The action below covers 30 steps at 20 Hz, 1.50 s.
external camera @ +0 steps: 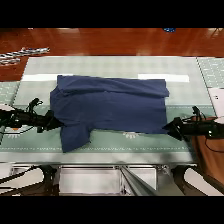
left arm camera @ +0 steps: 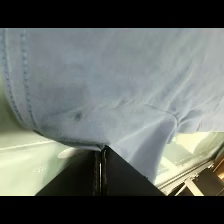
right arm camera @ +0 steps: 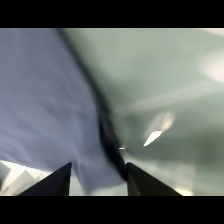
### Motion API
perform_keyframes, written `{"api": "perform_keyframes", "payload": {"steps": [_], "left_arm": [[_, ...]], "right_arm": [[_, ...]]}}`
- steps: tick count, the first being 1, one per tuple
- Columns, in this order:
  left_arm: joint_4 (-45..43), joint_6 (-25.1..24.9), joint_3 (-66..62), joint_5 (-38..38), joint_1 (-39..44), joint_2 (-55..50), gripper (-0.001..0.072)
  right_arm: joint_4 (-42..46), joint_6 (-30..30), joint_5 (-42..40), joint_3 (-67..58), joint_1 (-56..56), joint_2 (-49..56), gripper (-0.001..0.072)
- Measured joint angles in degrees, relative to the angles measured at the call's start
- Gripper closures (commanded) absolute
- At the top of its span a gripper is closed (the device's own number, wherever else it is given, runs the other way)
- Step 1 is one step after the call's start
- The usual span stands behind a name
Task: Fold the shirts.
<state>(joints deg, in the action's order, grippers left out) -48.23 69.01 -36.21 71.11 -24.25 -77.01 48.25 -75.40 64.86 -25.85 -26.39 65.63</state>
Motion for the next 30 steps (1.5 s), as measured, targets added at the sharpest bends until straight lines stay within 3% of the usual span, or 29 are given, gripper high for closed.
{"api": "perform_keyframes", "payload": {"steps": [1, 12, 22, 27, 28, 29, 30], "left_arm": [[0.2, 0.0, -0.2, 0.0, 0.0, 0.0, 0.0687], [2.2, 1.4, -17.5, 0.5, 2.0, -2.8, 0.0688], [2.4, 12.8, -54.8, -0.6, 11.0, -27.6, 0.0688], [2.5, 15.6, -64.9, 0.0, 11.6, -36.0, 0.0685], [2.4, 15.9, -65.7, -0.5, 11.8, -37.1, 0.0604], [2.4, 16.0, -66.3, -0.7, 11.9, -37.9, 0.034], [2.4, 16.1, -66.8, -1.0, 12.0, -38.6, 0.0199]], "right_arm": [[-0.4, 0.4, -1.7, -1.1, 1.6, 1.3, 0.0684], [-1.0, 1.9, 0.9, -20.2, 5.8, 6.4, 0.0685], [-6.5, 1.5, -2.3, -41.8, 7.9, 25.1, 0.0685], [-9.5, 1.5, -3.3, -49.5, 8.0, 32.8, 0.0675], [-10.4, 1.6, -4.1, -50.5, 8.0, 34.1, 0.0517], [-10.9, 1.7, -4.8, -51.1, 8.0, 35.0, 0.0302], [-11.3, 1.7, -5.6, -51.6, 8.0, 35.9, 0.0305]]}}
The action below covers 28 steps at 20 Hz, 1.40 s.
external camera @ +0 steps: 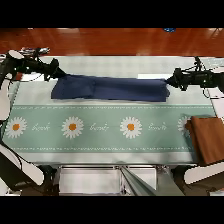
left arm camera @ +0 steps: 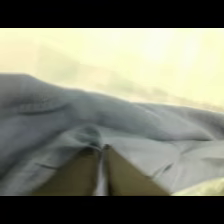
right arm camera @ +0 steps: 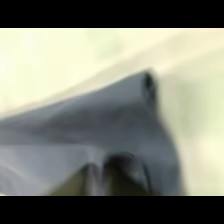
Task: Fold the shirts.
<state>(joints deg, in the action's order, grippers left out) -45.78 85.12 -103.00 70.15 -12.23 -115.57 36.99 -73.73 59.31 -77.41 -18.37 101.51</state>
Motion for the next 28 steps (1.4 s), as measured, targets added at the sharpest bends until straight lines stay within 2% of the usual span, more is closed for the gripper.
{"api": "perform_keyframes", "payload": {"steps": [3, 6, 8, 10, 12, 14, 17, 19, 23, 28], "left_arm": [[-0.1, 0.2, -1.7, 2.4, -0.6, -0.9, 0.0199], [-2.5, 1.6, -4.9, 9.5, -4.1, -0.5, 0.0199], [-6.4, 2.2, -5.8, 14.7, -6.7, 2.0, 0.0199], [-11.4, 2.4, -3.7, 15.7, -8.4, 6.9, 0.0199], [-14.6, 2.4, 3.5, 12.2, -8.8, 14.4, 0.0199], [-16.4, 1.8, 15.4, 4.0, -7.3, 24.5, 0.0199], [-17.3, 0.6, 34.9, -8.5, -2.7, 39.5, 0.0199], [-18.1, 0.3, 44.5, -14.3, 0.7, 46.5, 0.0199], [-17.3, -0.1, 53.0, -19.5, 6.4, 52.1, 0.0199], [-15.0, -0.2, 55.5, -21.6, 9.1, 53.5, 0.0198]], "right_arm": [[-0.8, 0.1, 0.0, -1.1, -0.9, 0.4, 0.0305], [-0.4, 0.0, 3.8, -2.3, -4.8, -2.4, 0.0306], [2.2, -0.6, 7.3, -2.3, -8.3, -5.8, 0.0305], [6.6, -1.6, 8.0, 0.4, -11.2, -9.8, 0.0305], [8.8, -2.4, 6.2, 6.1, -12.8, -13.2, 0.0305], [8.6, -2.6, 2.3, 12.5, -13.6, -15.0, 0.0305], [5.1, -0.6, -1.4, 18.0, -13.9, -14.6, 0.0304], [2.8, 0.8, -2.0, 19.5, -13.3, -13.0, 0.0303], [-0.6, 2.1, -2.5, 18.2, -9.7, -8.5, 0.03], [-4.7, 1.2, -2.0, 11.7, -3.1, -1.4, 0.03]]}}
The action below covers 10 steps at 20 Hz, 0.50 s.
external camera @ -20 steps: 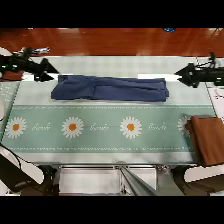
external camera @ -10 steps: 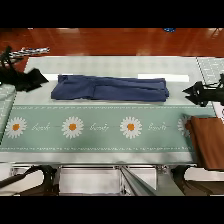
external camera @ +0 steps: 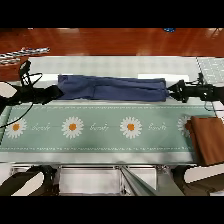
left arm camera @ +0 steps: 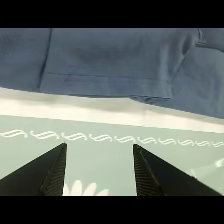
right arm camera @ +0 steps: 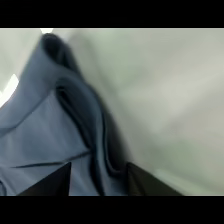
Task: Fold the shirts.
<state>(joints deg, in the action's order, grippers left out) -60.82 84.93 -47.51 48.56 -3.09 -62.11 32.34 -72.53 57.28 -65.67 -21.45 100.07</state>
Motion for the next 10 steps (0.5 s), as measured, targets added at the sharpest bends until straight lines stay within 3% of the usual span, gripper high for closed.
{"api": "perform_keyframes", "payload": {"steps": [2, 3, 4, 7, 8, 9, 10], "left_arm": [[0.3, 0.0, 0.3, -0.2, 0.4, 0.1, 0.0199], [0.4, 0.0, 0.4, -0.3, 0.6, 0.2, 0.0199], [0.6, 0.0, 0.5, -0.4, 0.7, 0.2, 0.0199], [0.8, 0.0, 0.6, -0.5, 0.9, 0.3, 0.0202], [0.8, 0.0, 0.6, -0.5, 0.9, 0.3, 0.0307], [0.9, 0.0, 0.6, -0.5, 0.9, 0.3, 0.058], [1.0, 0.0, 0.6, -0.3, 0.9, 0.3, 0.0683]], "right_arm": [[-0.8, -1.1, 0.2, -3.1, 3.0, 2.7, 0.0335], [-0.8, -1.6, -0.1, -4.5, 4.3, 3.7, 0.0444], [-0.2, -2.0, -0.8, -5.8, 5.7, 4.6, 0.0656], [0.3, -2.4, -1.2, -9.6, 8.4, 5.8, 0.0684], [0.2, -2.3, -0.2, -10.7, 8.9, 5.6, 0.0685], [0.7, -2.3, 0.8, -11.3, 9.0, 5.0, 0.0685], [2.1, -2.4, 2.0, -11.8, 9.2, 3.6, 0.0685]]}}
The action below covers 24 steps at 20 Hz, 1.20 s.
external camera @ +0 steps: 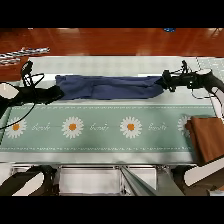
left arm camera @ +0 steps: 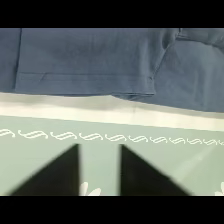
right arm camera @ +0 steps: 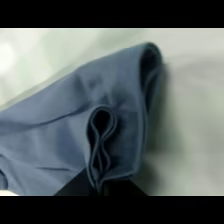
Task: Fold the shirts.
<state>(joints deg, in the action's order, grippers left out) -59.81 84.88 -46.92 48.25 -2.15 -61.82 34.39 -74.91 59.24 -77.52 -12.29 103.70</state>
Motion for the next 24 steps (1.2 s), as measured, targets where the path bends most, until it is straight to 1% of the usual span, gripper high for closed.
{"api": "perform_keyframes", "payload": {"steps": [1, 2, 4, 6, 9, 12, 14, 16, 20, 24], "left_arm": [[0.7, -0.9, 0.0, 0.4, 0.1, 0.0, 0.0687], [2.2, -2.8, 0.0, 1.2, 0.3, 0.0, 0.0687], [6.7, -8.5, 0.0, 1.7, 1.7, 0.0, 0.0688], [11.0, -12.8, -0.7, 1.6, 4.5, -0.7, 0.0688], [14.3, -15.6, -4.9, 0.5, 10.8, -4.8, 0.0688], [16.0, -15.5, -13.4, 0.4, 18.3, -13.3, 0.0689], [16.3, -14.8, -21.1, 2.4, 22.8, -20.5, 0.0688], [16.6, -12.7, -29.5, 5.4, 26.8, -28.3, 0.0688], [16.9, -7.6, -42.9, 12.4, 35.6, -41.6, 0.0688], [16.9, -3.5, -48.9, 15.1, 43.8, -50.1, 0.0688]], "right_arm": [[2.0, -0.4, 1.2, -0.2, 0.1, -1.7, 0.0685], [5.0, -1.0, 2.5, -0.1, 0.2, -4.2, 0.0685], [10.4, -1.7, 4.7, 1.4, 0.2, -10.6, 0.0685], [15.1, -2.1, 6.8, 4.4, 0.3, -18.6, 0.0685], [19.3, -3.2, 8.2, 10.2, 0.3, -31.9, 0.0685], [21.2, -4.9, 10.2, 15.8, 0.3, -44.3, 0.0685], [21.7, -6.2, 11.7, 18.4, 0.3, -50.9, 0.0685], [22.1, -7.3, 13.2, 19.9, 0.3, -56.1, 0.0685], [22.2, -8.8, 15.7, 21.1, 0.3, -62.6, 0.0685], [20.9, -9.4, 16.9, 21.5, 0.3, -64.7, 0.0685]]}}
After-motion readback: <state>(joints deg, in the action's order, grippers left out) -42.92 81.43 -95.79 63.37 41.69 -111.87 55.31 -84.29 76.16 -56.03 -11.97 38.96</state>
